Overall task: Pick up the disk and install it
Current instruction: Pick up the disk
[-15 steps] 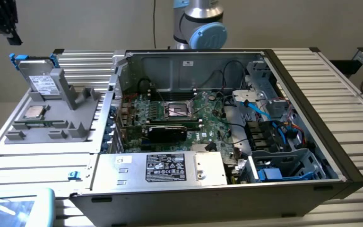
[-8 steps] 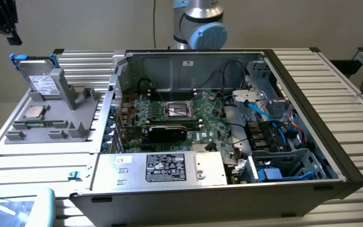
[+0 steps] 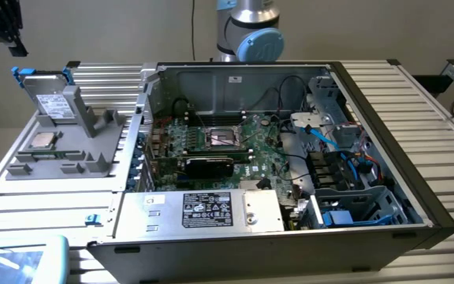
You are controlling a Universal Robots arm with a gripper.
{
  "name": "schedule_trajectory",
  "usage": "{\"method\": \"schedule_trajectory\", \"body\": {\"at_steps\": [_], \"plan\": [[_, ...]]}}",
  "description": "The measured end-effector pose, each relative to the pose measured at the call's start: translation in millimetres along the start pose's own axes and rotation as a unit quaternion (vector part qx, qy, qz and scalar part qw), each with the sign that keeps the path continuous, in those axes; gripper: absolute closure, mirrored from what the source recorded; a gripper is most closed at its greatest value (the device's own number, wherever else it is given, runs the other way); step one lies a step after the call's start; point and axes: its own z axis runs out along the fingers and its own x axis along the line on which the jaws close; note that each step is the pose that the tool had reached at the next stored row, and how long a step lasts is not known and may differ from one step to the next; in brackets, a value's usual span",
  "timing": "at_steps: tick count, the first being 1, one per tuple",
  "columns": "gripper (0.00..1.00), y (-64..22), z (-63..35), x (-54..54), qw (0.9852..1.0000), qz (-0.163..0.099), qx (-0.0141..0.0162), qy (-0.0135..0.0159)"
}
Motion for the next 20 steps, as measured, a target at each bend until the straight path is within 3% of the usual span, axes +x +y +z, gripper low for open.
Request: {"method": "schedule_trajectory", "body": {"at_steps": [13, 15, 16, 18, 20], "plan": [[0.88, 0.0, 0.0, 0.0, 1.0, 0.0, 0.0, 0.0], [0.75, 0.0, 0.0, 0.0, 1.0, 0.0, 0.0, 0.0], [0.75, 0.0, 0.0, 0.0, 1.0, 0.0, 0.0, 0.0], [0.63, 0.0, 0.0, 0.0, 1.0, 0.0, 0.0, 0.0], [0.57, 0.0, 0.2, 0.0, 1.0, 0.0, -0.0001, 0.0]]}}
